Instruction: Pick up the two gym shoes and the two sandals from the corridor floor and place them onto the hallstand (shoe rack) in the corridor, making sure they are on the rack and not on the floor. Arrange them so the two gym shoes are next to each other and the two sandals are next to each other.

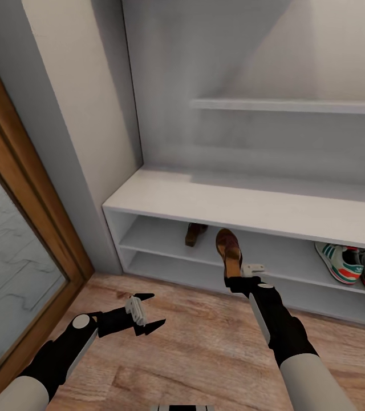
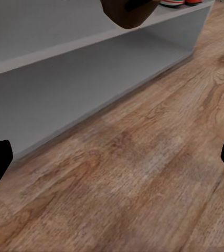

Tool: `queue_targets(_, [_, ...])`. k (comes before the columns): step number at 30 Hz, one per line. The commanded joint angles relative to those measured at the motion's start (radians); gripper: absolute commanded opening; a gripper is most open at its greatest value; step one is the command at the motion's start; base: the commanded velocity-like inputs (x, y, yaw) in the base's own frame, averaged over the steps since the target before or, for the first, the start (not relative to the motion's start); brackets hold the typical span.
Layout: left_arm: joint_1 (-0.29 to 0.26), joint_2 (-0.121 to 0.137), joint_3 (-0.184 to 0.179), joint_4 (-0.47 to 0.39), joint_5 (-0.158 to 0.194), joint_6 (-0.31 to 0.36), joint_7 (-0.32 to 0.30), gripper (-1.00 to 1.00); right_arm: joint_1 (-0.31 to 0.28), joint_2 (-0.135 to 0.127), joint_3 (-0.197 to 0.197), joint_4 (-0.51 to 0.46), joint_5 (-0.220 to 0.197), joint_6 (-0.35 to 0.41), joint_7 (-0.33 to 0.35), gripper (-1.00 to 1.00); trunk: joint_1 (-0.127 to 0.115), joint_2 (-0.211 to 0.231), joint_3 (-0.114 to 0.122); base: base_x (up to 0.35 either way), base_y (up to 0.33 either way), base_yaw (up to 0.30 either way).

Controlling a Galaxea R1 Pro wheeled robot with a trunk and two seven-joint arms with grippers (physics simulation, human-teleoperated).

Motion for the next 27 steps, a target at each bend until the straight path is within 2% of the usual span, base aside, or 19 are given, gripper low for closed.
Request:
queue_targets(1, [-0.001, 0.001, -0.004, 0.001, 0.006, -0.003, 0.0, 1.0, 0.0, 0.001, -0.001, -0.001, 0.001, 0.006, -0.001, -1.0, 0.0, 0.0, -0.001, 0.125, 0.0, 0.0])
queue_targets(9, [-0.001, 0.001, -0.005, 0.001, 0.006, -0.003, 0.0, 1.0, 0.0, 0.001, -0.001, -0.002, -0.001, 0.005, -0.001, -1.0, 0.0, 0.0, -0.001, 0.193, 0.0, 0.0])
queue_targets(21, [-0.001, 0.001, -0.005, 0.0, 0.006, 0.0, -0.002, 1.0, 0.0, 0.001, -0.001, -0.002, -0.001, 0.005, -0.001, -1.0, 0.0, 0.0, -0.001, 0.01, 0.0, 0.0])
queue_targets(25, [-0.001, 0.001, -0.005, 0.0, 0.006, 0.0, -0.002, 1.0, 0.0, 0.001, -0.001, -0.002, -0.001, 0.005, -0.001, -1.0, 0.002, -0.001, -0.016, 0.0, 0.0, 0.0])
queue_targets(27, [-0.001, 0.001, -0.005, 0.0, 0.006, -0.001, -0.002, 1.0, 0.0, 0.001, -0.001, -0.002, -0.001, 0.005, -0.001, -1.0, 0.002, -0.001, -0.016, 0.0, 0.0, 0.0])
